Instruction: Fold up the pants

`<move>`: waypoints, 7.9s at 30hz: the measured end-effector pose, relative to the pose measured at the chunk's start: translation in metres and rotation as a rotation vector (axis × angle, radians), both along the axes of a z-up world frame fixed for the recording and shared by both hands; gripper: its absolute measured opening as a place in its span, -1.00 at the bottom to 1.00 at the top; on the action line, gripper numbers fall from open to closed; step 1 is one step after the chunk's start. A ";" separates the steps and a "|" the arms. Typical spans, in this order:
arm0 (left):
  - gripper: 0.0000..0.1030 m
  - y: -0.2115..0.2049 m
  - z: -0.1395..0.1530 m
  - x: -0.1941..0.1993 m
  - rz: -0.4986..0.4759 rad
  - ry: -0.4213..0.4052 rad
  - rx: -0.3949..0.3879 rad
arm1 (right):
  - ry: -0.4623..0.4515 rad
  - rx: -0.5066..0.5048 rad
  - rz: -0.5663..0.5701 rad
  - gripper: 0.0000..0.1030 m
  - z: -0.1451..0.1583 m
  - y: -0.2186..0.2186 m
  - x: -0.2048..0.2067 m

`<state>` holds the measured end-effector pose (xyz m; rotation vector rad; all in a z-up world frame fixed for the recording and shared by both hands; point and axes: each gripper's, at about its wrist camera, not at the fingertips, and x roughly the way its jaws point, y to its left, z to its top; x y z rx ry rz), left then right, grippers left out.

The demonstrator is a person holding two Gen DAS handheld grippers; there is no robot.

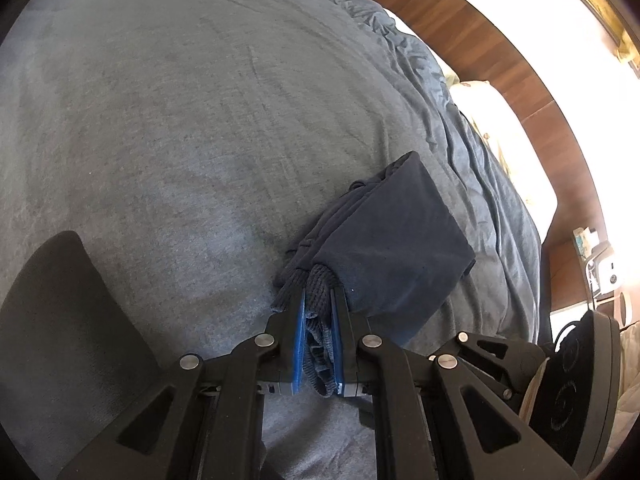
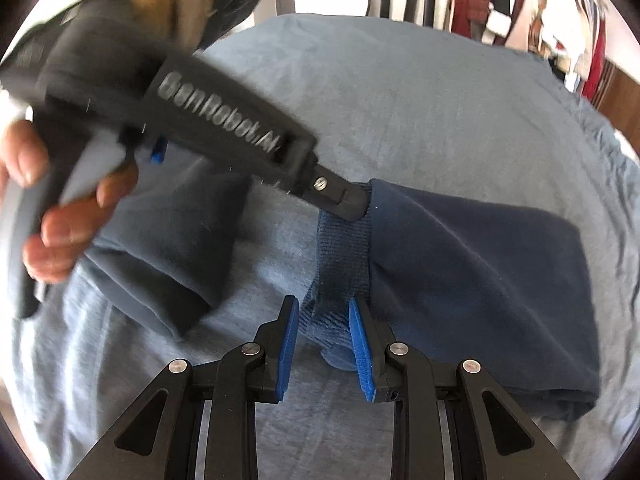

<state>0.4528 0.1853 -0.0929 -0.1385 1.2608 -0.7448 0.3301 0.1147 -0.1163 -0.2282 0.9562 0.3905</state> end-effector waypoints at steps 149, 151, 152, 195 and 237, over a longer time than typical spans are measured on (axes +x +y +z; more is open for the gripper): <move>-0.37 0.290 0.051 -0.114 0.627 -0.097 -0.085 | -0.104 0.250 -0.134 -0.67 0.071 0.073 0.039; -0.36 0.293 0.041 -0.113 0.624 -0.076 -0.079 | -0.104 0.232 -0.133 -0.67 0.064 0.080 0.038; -0.36 0.294 0.036 -0.112 0.618 -0.067 -0.073 | -0.101 0.223 -0.133 -0.67 0.061 0.083 0.038; -0.24 0.255 0.044 -0.127 0.567 -0.255 0.314 | 0.025 0.163 -0.214 -0.34 0.022 0.054 -0.014; 0.89 0.059 0.066 -0.289 0.758 -0.518 0.305 | -0.276 0.203 -0.111 0.57 0.079 -0.101 -0.103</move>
